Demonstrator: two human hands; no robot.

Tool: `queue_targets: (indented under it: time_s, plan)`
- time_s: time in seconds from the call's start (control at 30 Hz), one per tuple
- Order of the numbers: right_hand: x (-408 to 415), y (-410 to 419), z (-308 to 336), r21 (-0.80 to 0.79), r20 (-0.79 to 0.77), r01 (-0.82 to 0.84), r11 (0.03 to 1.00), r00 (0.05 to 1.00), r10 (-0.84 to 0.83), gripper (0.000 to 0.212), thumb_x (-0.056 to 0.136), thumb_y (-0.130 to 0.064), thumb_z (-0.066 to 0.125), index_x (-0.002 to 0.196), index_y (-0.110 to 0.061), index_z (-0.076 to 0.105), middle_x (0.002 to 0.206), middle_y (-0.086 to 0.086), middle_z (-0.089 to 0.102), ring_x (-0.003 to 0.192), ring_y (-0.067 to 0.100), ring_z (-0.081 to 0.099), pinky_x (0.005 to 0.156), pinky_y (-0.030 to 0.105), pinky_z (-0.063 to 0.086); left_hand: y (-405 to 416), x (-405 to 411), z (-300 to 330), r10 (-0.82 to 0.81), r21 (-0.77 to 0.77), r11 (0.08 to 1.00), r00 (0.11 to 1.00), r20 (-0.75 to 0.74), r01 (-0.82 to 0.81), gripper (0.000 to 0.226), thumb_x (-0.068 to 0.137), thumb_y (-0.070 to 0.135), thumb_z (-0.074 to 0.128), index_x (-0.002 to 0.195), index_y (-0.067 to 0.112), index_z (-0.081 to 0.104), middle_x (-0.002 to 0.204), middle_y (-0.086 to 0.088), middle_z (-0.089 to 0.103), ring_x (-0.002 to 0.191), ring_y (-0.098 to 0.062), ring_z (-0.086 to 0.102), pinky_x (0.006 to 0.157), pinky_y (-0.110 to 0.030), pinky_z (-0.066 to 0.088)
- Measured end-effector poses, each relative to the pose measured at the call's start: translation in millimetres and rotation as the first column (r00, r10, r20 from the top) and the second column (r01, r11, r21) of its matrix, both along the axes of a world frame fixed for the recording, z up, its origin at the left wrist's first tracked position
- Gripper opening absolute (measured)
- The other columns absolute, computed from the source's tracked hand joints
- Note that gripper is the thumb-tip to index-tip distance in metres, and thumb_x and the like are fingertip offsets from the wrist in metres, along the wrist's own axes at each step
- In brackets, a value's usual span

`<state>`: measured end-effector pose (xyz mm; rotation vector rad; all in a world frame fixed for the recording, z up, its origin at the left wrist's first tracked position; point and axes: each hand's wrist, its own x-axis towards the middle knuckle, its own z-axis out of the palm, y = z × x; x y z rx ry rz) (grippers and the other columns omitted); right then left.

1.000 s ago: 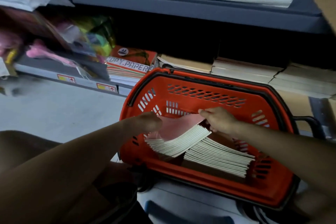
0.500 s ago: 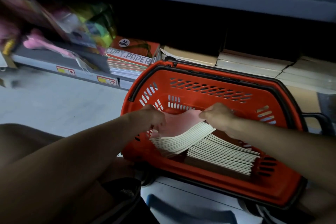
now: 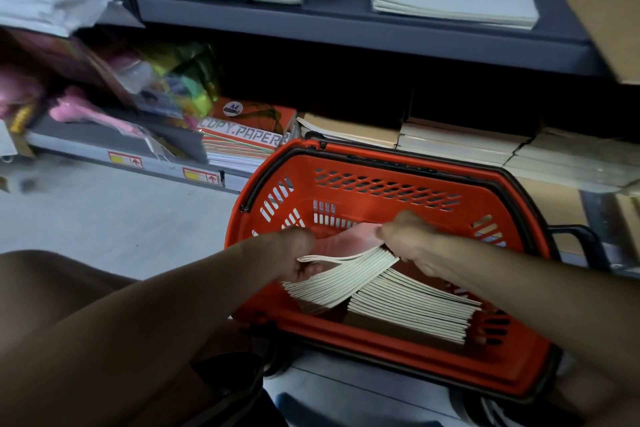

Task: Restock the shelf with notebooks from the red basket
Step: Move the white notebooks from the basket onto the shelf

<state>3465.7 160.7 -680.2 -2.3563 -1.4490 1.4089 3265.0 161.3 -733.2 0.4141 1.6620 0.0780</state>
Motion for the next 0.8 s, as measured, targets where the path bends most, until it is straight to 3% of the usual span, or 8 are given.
queue_targets:
  time_s: [0.1,0.17,0.3,0.43,0.5,0.63,0.73,0.8]
  plan:
    - [5.8,-1.1,4.5,-0.041,-0.039,0.078,0.996,0.996,-0.080,0.019,0.107,-0.022,0.050,0.117,-0.006,0.053,0.081,0.009,0.058,0.063,0.015,0.051,0.053,0.027,0.041,-2.7,2.6,9.3,0.065,0.030,0.997,0.998,-0.027,-0.064,0.035,0.097,0.021,0.053,0.128,0.007,0.063,0.080,-0.007,0.068,0.032,-0.014,0.053,0.033,-0.016,0.035]
    - [9.1,-3.0,5.7,-0.084,-0.115,0.142,0.986,0.982,-0.151,0.023,0.107,-0.018,0.047,0.120,-0.002,0.058,0.075,0.007,0.057,0.057,0.012,0.047,0.048,0.024,0.037,-6.2,4.0,13.7,0.116,0.042,0.993,0.992,-0.056,-0.114,0.037,0.099,0.021,0.047,0.130,0.009,0.062,0.075,-0.005,0.062,0.032,-0.014,0.051,0.032,-0.016,0.033]
    - [9.5,-10.9,11.8,-0.144,-0.282,0.266,0.953,0.912,-0.297,0.028,0.107,-0.011,0.040,0.112,0.000,0.066,0.084,0.016,0.070,0.053,0.014,0.059,0.045,0.022,0.045,-16.0,11.4,33.4,0.196,0.075,0.979,0.979,-0.053,-0.191,0.037,0.100,0.015,0.034,0.127,0.011,0.060,0.109,0.002,0.070,0.047,-0.015,0.069,0.034,-0.015,0.028]
    - [13.3,-21.9,25.3,-0.125,-0.341,0.297,0.947,0.883,-0.322,0.027,0.108,-0.007,0.041,0.108,0.004,0.066,0.082,0.019,0.070,0.054,0.016,0.061,0.047,0.023,0.049,-26.3,18.4,59.5,0.183,0.144,0.973,0.983,-0.025,-0.178,0.034,0.105,0.015,0.030,0.107,0.009,0.063,0.055,-0.001,0.066,0.029,-0.010,0.054,0.043,-0.014,0.023]
    - [16.8,-29.8,31.8,-0.091,-0.330,0.287,0.953,0.895,-0.301,0.026,0.107,-0.007,0.042,0.104,0.004,0.066,0.078,0.017,0.069,0.054,0.016,0.060,0.049,0.024,0.051,-28.1,19.6,68.8,0.185,0.161,0.970,0.983,0.013,-0.185,0.034,0.104,0.016,0.033,0.099,0.007,0.064,0.051,-0.003,0.064,0.028,-0.009,0.050,0.038,-0.014,0.022]
    - [22.3,-44.3,40.3,0.007,-0.298,0.262,0.965,0.922,-0.248,0.019,0.106,-0.011,0.044,0.107,0.000,0.060,0.081,0.019,0.075,0.060,0.022,0.071,0.067,0.039,0.065,-34.5,24.6,87.7,0.210,0.175,0.960,0.976,0.064,-0.219,0.037,0.101,0.015,0.030,0.111,0.012,0.065,0.083,-0.005,0.079,0.064,-0.026,0.077,0.041,-0.016,0.026]
    - [30.9,-54.0,50.0,0.122,-0.276,0.239,0.963,0.941,-0.199,0.017,0.104,-0.016,0.048,0.105,-0.006,0.061,0.092,0.017,0.075,0.068,0.027,0.078,0.069,0.044,0.065,-40.5,28.3,97.3,0.242,0.221,0.937,0.960,0.143,-0.269,0.039,0.099,0.014,0.037,0.124,0.010,0.067,0.100,-0.010,0.079,0.085,-0.034,0.077,0.051,-0.022,0.051]
    - [38.1,-61.5,58.1,0.240,-0.195,0.165,0.957,0.974,-0.119,0.018,0.100,-0.021,0.054,0.096,-0.011,0.068,0.088,0.008,0.076,0.072,0.025,0.076,0.068,0.038,0.059,-48.6,32.4,106.7,0.284,0.266,0.908,0.943,0.173,-0.322,0.037,0.101,0.014,0.040,0.128,0.008,0.064,0.106,-0.013,0.075,0.086,-0.034,0.073,0.044,-0.024,0.051]
